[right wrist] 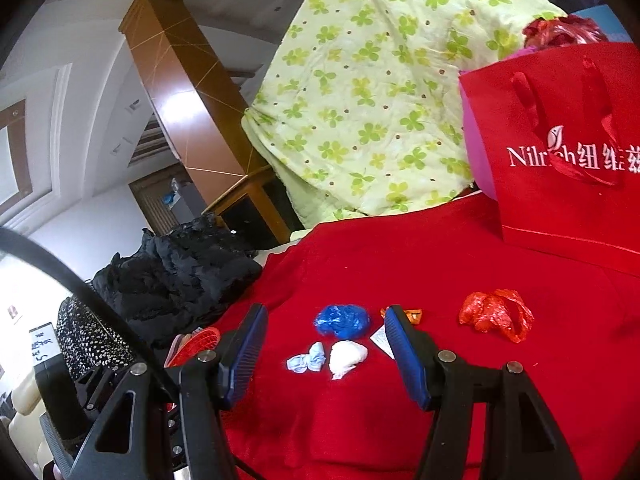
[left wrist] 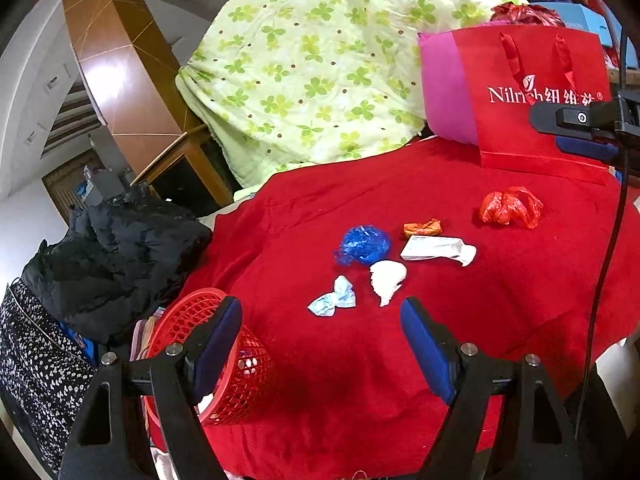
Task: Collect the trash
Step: 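Pull both tools back from the basket toward the table, then grasp white tissue wad with left tool while right tool grasps shiny red plastic bag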
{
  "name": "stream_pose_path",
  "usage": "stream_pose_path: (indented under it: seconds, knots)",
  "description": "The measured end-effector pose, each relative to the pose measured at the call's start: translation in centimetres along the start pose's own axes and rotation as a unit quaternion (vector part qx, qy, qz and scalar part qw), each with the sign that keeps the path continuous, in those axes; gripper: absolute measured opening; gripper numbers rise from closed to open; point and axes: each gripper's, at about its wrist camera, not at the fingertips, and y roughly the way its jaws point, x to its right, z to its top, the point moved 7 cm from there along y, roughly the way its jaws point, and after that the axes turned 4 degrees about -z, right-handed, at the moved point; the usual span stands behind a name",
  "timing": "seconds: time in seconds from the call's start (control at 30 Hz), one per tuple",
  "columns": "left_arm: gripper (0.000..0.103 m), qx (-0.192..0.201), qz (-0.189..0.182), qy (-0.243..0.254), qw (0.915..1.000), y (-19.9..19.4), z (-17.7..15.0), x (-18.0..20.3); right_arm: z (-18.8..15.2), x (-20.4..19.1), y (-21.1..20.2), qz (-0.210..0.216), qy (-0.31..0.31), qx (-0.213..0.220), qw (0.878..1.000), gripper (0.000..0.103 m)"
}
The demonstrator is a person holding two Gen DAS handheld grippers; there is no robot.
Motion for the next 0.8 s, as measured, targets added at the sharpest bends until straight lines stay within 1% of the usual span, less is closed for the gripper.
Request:
stream_pose_path:
  seconds: [0.53, 0.8]
  knots:
    - [0.082, -0.03, -0.016, 0.019, 0.9992, 2.6, -0.5, 2.7, -0.6, 5.0, 0.8, -0.023, 0.041, -0.011, 0.999, 0.065]
    - [0.082, -0.04, -0.021, 0.027, 0.9986, 3.9, -0.4, 3.6, -1.0, 6.8, 1.6, -0.031, 0.052, -0.019, 0.998, 0.065]
